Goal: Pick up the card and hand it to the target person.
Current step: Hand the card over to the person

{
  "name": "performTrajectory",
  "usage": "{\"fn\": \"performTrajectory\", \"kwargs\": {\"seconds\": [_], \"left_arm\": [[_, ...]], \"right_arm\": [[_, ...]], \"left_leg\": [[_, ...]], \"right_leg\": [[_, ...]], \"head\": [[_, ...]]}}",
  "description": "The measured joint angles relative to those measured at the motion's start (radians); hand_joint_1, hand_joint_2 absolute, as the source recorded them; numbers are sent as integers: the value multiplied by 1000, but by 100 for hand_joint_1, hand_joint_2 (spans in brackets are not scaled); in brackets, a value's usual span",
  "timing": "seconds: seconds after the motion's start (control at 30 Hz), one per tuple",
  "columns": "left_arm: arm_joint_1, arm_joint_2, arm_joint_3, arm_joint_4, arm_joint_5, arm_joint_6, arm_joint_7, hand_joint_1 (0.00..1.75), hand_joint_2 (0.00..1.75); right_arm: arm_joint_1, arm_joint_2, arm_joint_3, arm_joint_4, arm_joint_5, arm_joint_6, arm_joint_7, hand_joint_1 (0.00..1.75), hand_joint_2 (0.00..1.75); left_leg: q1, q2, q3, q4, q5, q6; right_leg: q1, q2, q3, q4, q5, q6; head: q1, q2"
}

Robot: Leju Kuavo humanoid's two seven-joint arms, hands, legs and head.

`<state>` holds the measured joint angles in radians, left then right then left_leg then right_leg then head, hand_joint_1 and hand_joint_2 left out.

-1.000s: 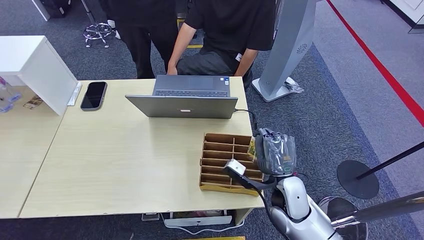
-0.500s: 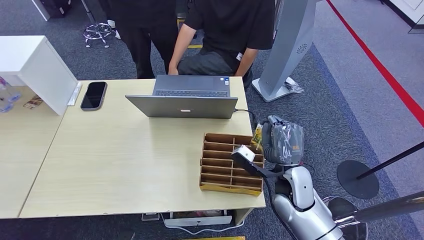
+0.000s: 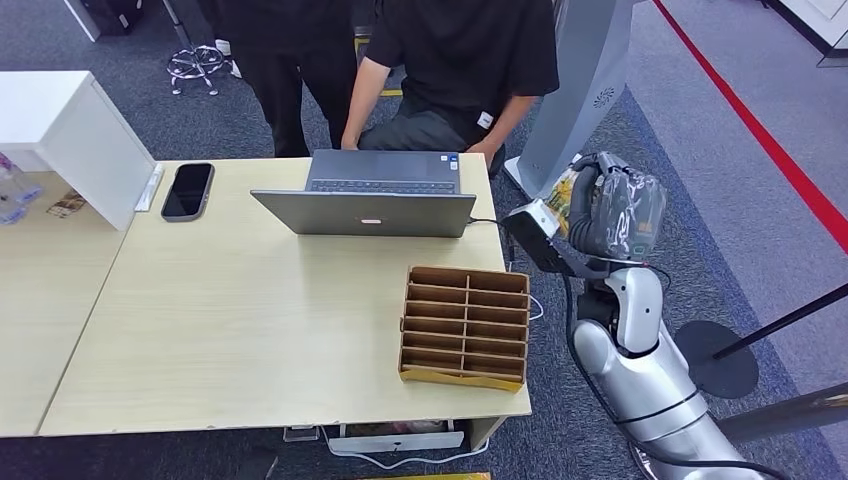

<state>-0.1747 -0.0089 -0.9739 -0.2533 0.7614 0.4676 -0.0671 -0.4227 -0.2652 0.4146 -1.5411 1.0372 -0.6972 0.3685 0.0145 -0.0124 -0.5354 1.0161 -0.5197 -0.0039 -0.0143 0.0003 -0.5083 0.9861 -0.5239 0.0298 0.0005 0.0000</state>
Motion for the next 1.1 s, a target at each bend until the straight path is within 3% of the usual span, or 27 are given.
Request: {"fn": "performTrajectory", "kwargs": {"seconds": [0.5,1.0,1.03,1.07,1.1], "left_arm": [[-22,-6,-21,0,-27,-21,24,0,0],[-26,-8,-33,0,-33,-22,28,0,0],[-26,-8,-33,0,-33,-22,28,0,0],[-26,-8,-33,0,-34,-22,28,0,0],[-27,-8,-33,0,-34,-22,27,0,0]], "right_arm": [[-132,-27,-7,129,-15,1,13,175,175],[-153,-30,-4,288,45,3,39,173,175],[-153,-32,-4,294,49,4,44,168,175],[-153,-33,-3,300,53,5,47,137,175],[-153,-35,-3,306,55,7,50,94,175]], "left_leg": [[0,0,0,0,0,0],[0,0,0,0,0,0],[0,0,0,0,0,0],[0,0,0,0,0,0],[0,0,0,0,0,0]], "right_leg": [[0,0,0,0,0,0],[0,0,0,0,0,0],[0,0,0,0,0,0],[0,0,0,0,0,0],[0,0,0,0,0,0]], "head": [[0,0],[0,0],[0,0],[0,0],[0,0]]}}
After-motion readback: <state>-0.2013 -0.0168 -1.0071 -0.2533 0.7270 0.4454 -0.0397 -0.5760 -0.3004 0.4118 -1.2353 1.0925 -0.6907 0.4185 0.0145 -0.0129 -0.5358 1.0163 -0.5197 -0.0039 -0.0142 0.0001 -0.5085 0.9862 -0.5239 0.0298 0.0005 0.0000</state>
